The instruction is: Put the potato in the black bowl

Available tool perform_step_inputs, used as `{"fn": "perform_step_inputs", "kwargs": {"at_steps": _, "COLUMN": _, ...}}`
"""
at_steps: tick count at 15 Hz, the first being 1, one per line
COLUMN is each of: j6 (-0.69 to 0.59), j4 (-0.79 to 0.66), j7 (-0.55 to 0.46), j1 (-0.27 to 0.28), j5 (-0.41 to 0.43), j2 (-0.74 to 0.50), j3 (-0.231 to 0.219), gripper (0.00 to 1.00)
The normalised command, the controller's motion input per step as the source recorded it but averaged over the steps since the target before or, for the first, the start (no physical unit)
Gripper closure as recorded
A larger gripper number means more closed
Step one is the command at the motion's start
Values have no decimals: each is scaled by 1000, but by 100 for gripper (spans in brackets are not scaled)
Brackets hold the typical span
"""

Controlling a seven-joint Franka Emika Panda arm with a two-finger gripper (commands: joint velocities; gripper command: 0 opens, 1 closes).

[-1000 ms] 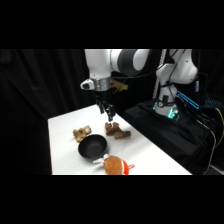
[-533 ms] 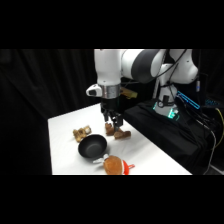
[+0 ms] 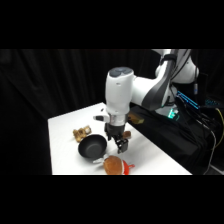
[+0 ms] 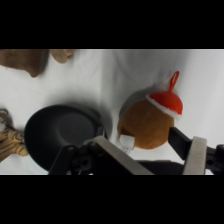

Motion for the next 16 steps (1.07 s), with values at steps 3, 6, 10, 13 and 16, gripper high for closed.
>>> {"fn": "perform_step_inputs", "kwargs": {"at_steps": 3, "j6": 182, "j4": 477, "j7": 209, "j1": 233, "j5": -143, "j2": 562, "j3": -177, "gripper": 0}}
{"fn": "perform_step_inputs", "kwargs": {"at_steps": 6, "j6": 77, "j4": 524, "j7": 80, "j1": 178, "j5": -14, "j2": 508, "j3": -143, "gripper": 0}}
{"fn": "perform_step_inputs", "kwargs": {"at_steps": 10, "j6": 18, "j4": 432, "j7": -3, "j1": 102, "j5": 55, "j2": 357, "j3": -120, "gripper": 26}}
{"fn": "perform_step_inputs", "kwargs": {"at_steps": 13, "j6": -6, "j4": 292, "j7": -47, "j1": 41, "j5": 88, "j2": 186, "j3": -104, "gripper": 52}}
{"fn": "perform_step_inputs", "kwargs": {"at_steps": 16, "j6": -24, "j4": 194, "j7": -46, "j1": 31, "j5": 87, "j2": 98, "j3": -88, "gripper": 74}}
